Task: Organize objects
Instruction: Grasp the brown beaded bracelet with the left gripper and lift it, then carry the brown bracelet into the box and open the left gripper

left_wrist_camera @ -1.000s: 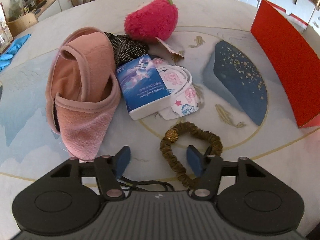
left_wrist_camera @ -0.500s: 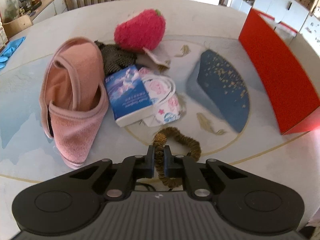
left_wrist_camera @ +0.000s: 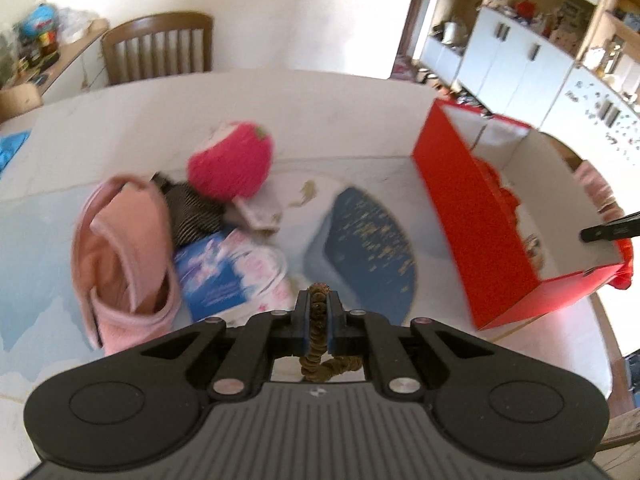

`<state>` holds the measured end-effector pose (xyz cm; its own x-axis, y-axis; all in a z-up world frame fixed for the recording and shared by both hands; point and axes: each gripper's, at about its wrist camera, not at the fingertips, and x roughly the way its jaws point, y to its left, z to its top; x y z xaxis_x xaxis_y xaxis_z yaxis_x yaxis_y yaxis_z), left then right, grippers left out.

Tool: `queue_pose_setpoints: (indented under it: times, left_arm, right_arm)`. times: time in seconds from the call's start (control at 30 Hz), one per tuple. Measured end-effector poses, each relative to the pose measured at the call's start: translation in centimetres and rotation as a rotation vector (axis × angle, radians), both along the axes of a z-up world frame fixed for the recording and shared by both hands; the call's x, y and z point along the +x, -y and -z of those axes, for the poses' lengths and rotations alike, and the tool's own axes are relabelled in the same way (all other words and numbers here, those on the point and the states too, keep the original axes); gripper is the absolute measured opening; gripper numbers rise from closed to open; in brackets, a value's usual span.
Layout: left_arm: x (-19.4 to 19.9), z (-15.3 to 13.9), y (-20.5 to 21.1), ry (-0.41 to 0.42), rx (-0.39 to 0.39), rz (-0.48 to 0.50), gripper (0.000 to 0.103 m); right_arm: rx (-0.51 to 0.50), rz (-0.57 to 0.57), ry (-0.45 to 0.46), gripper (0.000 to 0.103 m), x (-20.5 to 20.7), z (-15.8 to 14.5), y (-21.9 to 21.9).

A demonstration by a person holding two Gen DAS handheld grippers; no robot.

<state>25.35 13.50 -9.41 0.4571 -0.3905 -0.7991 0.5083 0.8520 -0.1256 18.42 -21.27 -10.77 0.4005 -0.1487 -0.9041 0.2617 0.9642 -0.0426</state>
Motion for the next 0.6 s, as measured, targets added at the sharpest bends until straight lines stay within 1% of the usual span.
queue_pose_setpoints:
  times: [0.17, 0.3, 0.47, 0.6]
  left_arm:
    - [-0.1, -2.1, 2.3, 0.02, -0.04, 0.071, 0.006]
    - [-0.2, -3.8, 4.7, 0.052, -0.056, 0.139, 0.006]
    - [-0.1, -6.0, 8.2, 0.081, -0.081, 0.226, 0.006]
    - [-0.3, -7.0, 11.4, 0.102, -0.092, 0.302, 0.006]
  right_arm:
    - [0.003, -0.004, 0.0, 0.005, 0.0, 0.0, 0.0]
    - [0.008, -0.008, 0.003, 0.005, 0.0, 0.0, 0.1]
    - [0.014, -0.013, 0.006, 0.005, -0.1, 0.0, 0.2]
    - [0.019, -0.017, 0.009, 0.005, -0.2, 0.0, 0.4]
